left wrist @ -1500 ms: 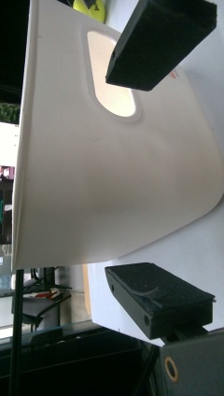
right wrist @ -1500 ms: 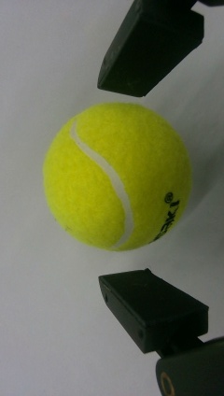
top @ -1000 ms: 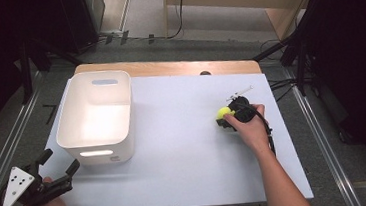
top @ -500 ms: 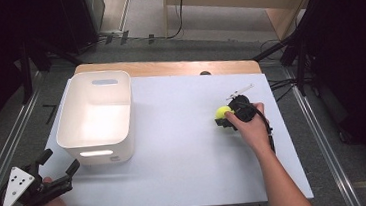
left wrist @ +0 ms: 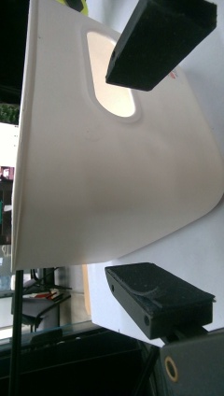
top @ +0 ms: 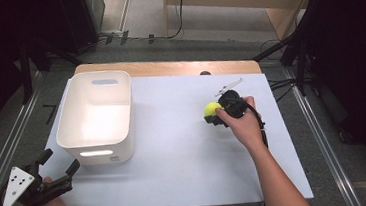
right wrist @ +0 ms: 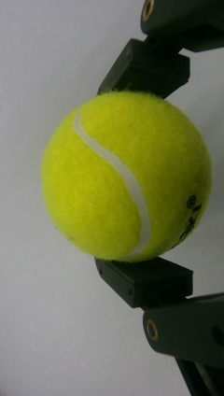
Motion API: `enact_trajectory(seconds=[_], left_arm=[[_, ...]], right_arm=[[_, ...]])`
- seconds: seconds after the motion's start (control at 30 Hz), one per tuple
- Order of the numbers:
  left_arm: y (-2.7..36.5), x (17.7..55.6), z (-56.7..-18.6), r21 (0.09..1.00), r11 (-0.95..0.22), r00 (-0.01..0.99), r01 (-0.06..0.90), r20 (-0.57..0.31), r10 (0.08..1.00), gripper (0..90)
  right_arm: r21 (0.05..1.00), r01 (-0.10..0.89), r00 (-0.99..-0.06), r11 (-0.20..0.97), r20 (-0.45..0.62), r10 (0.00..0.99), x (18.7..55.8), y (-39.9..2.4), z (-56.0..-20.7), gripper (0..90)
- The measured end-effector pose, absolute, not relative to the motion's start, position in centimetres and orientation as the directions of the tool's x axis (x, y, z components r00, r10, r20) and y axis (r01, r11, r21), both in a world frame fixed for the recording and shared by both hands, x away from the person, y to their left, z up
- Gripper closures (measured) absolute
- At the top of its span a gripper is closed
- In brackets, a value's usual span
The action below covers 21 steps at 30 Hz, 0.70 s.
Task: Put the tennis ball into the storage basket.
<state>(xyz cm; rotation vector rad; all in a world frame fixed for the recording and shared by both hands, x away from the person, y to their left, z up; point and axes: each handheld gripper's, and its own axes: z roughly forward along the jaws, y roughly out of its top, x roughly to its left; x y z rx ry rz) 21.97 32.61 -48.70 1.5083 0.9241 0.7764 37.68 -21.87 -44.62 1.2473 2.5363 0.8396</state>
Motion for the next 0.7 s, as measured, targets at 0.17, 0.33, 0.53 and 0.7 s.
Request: enact_trajectory(seconds=[0.17,0.33,0.53,0.7], left_arm=[[32.6,22.0,-48.7,0.991,-0.037,0.471,0.130,-0.029,0.882,7.7],[32.6,22.0,-48.7,0.990,-0.042,0.472,0.131,-0.026,0.881,7.8],[32.5,22.0,-48.7,0.990,-0.050,0.476,0.133,-0.019,0.879,7.8],[32.5,22.0,-48.7,0.990,-0.049,0.476,0.134,-0.021,0.879,7.8]], right_arm=[[0.578,0.644,-0.653,0.501,0.074,0.754,37.6,-20.5,-43.6,24.0],[0.590,0.610,-0.691,0.529,0.068,0.720,37.6,-19.1,-42.5,24.0],[0.597,0.588,-0.721,0.545,0.084,0.687,37.5,-17.8,-41.4,24.1],[0.605,0.572,-0.741,0.554,0.090,0.666,37.5,-16.7,-40.8,24.1]])
